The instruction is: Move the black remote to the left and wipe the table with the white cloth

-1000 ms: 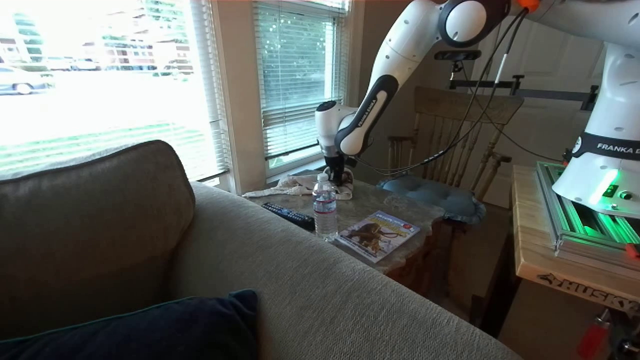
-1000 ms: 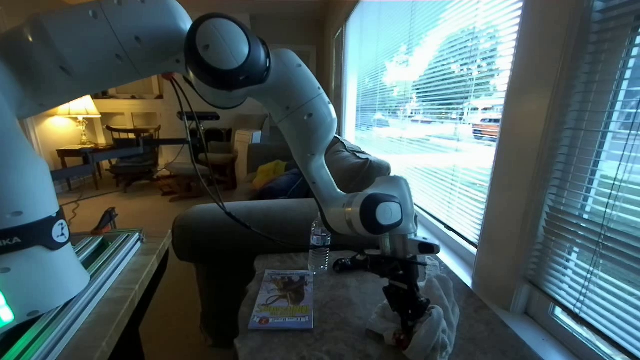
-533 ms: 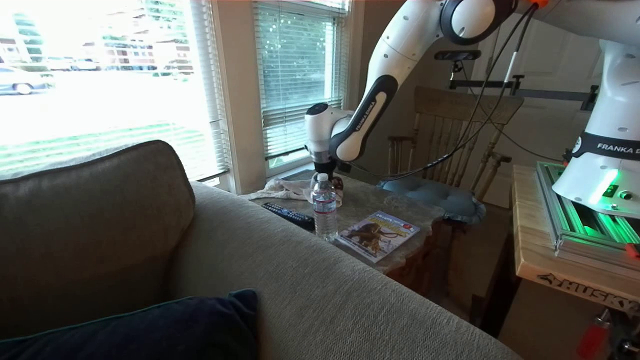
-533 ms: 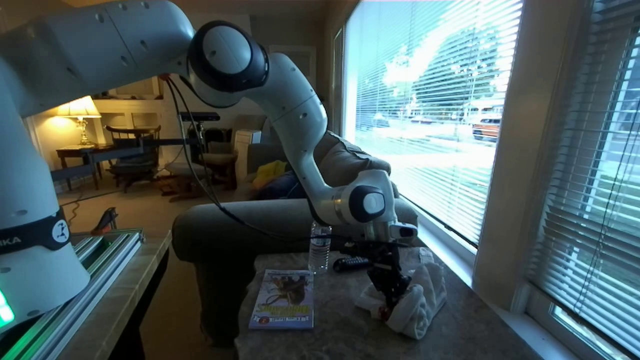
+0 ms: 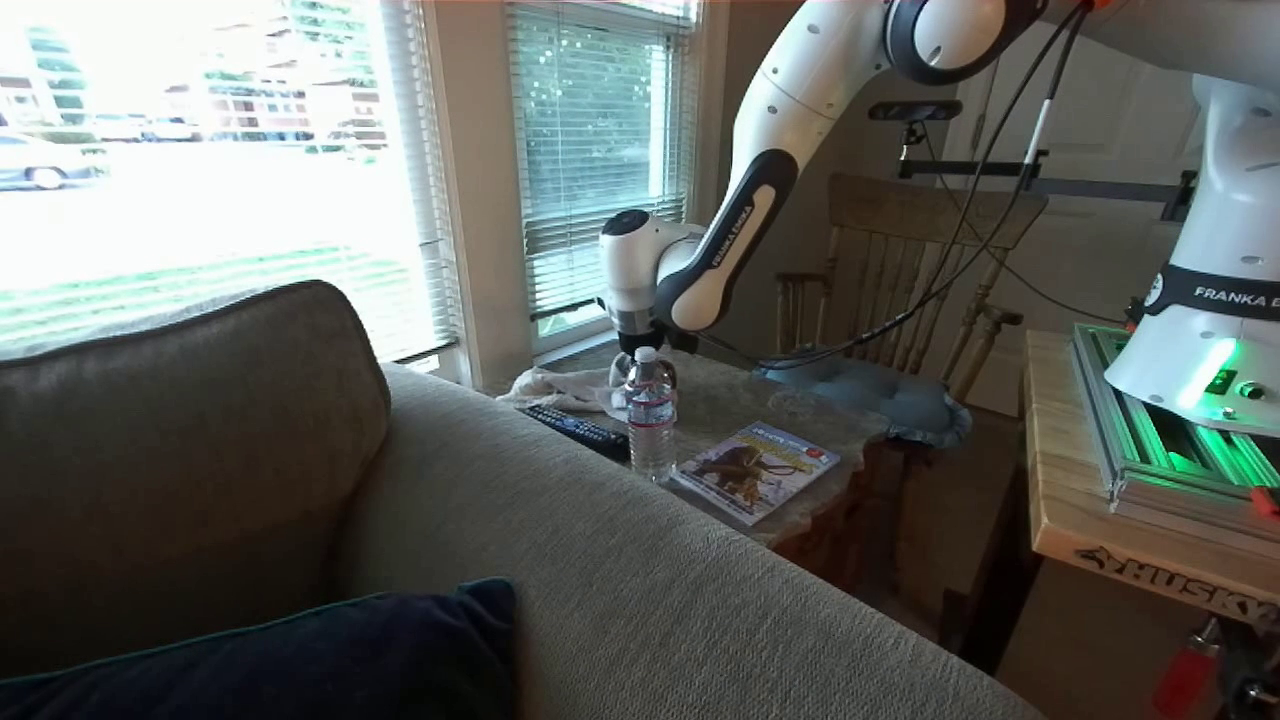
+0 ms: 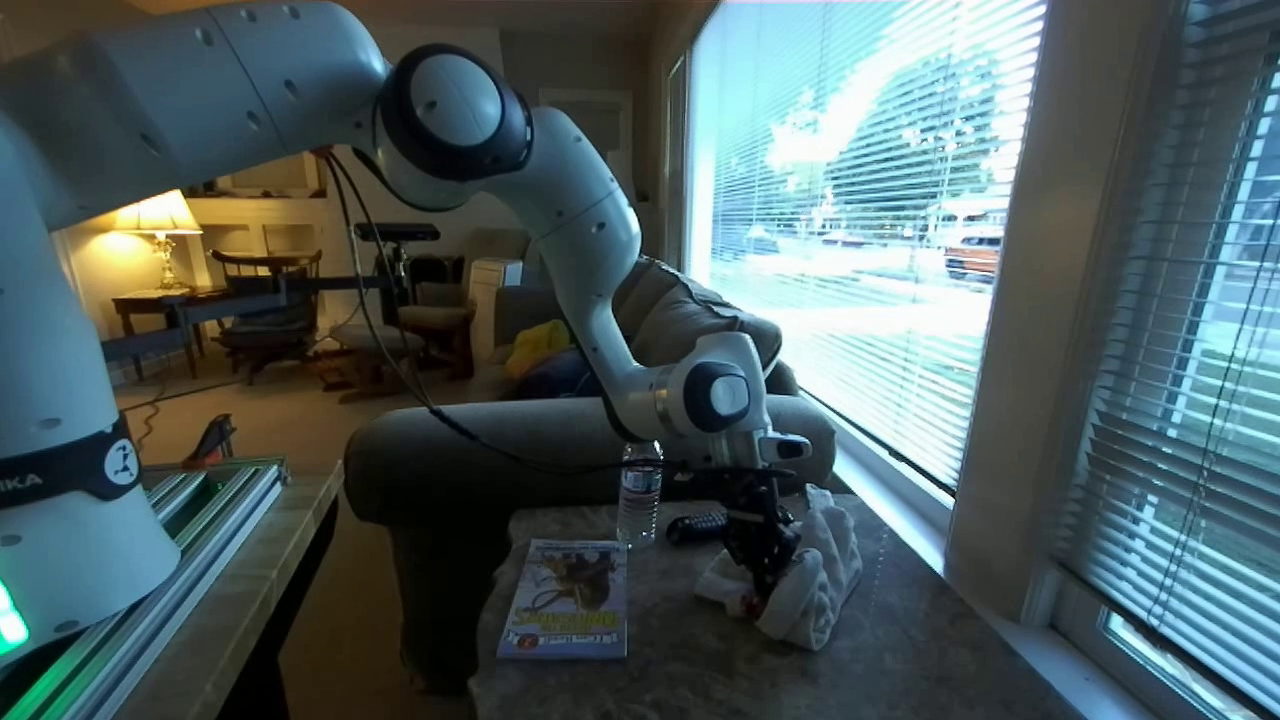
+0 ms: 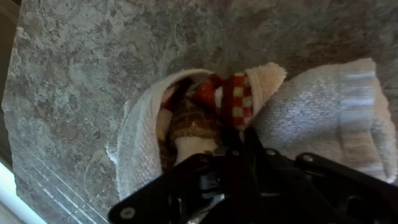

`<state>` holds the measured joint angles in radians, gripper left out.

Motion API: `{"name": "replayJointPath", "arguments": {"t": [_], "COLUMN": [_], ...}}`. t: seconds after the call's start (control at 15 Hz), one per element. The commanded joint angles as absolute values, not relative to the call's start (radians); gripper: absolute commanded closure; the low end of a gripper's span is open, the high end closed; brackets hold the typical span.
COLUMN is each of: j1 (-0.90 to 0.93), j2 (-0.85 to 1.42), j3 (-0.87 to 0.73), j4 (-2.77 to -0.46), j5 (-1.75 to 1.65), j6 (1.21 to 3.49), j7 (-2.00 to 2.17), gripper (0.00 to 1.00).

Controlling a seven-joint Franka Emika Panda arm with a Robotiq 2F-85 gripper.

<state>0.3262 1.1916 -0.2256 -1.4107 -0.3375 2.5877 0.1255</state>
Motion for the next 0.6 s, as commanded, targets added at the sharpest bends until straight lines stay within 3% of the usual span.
{"name": "replayJointPath", "arguments": {"t": [0.0, 0.53], "j1": [0.301, 0.196], "j2": [1.226, 1.241], "j3": [-0.248, -0.279], "j4": [-1.378, -1.365], "j5": [-0.340, -0.330], "j6": [2.539, 2.440], "j7": [0.156, 0.187], "gripper": [0.98, 0.98]}}
